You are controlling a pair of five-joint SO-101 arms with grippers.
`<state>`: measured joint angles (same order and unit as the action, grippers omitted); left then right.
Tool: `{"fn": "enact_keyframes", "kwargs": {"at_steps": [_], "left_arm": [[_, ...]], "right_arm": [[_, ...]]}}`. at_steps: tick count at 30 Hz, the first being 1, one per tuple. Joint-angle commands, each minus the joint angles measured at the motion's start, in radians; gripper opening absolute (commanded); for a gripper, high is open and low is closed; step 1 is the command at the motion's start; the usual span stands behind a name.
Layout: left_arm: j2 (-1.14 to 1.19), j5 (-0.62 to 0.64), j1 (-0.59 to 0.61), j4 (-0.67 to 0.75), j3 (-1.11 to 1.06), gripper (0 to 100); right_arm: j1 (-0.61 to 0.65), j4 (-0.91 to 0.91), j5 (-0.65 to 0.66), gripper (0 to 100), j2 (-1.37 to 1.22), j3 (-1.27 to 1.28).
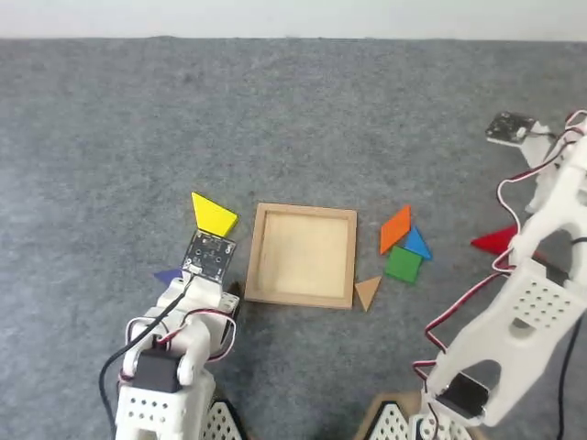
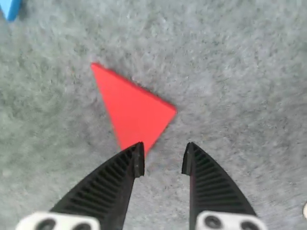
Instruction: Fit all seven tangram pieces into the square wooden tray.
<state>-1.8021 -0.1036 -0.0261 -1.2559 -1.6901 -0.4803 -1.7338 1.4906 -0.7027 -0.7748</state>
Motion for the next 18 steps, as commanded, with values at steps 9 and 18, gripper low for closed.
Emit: {"fn": "enact_keyframes", "kwargs": {"at_steps": [9, 18], "left_arm": [[-0.02, -0.015, -0.002, 0.002, 0.007, 14], [-0.02, -0.017, -0.003, 0.002, 0.007, 14]], "right_arm": [[-0.022, -0.005, 0.221, 51.9, 0.008, 0.126], [0.005, 0.099, 0.287, 51.9, 0.01, 0.288]]}}
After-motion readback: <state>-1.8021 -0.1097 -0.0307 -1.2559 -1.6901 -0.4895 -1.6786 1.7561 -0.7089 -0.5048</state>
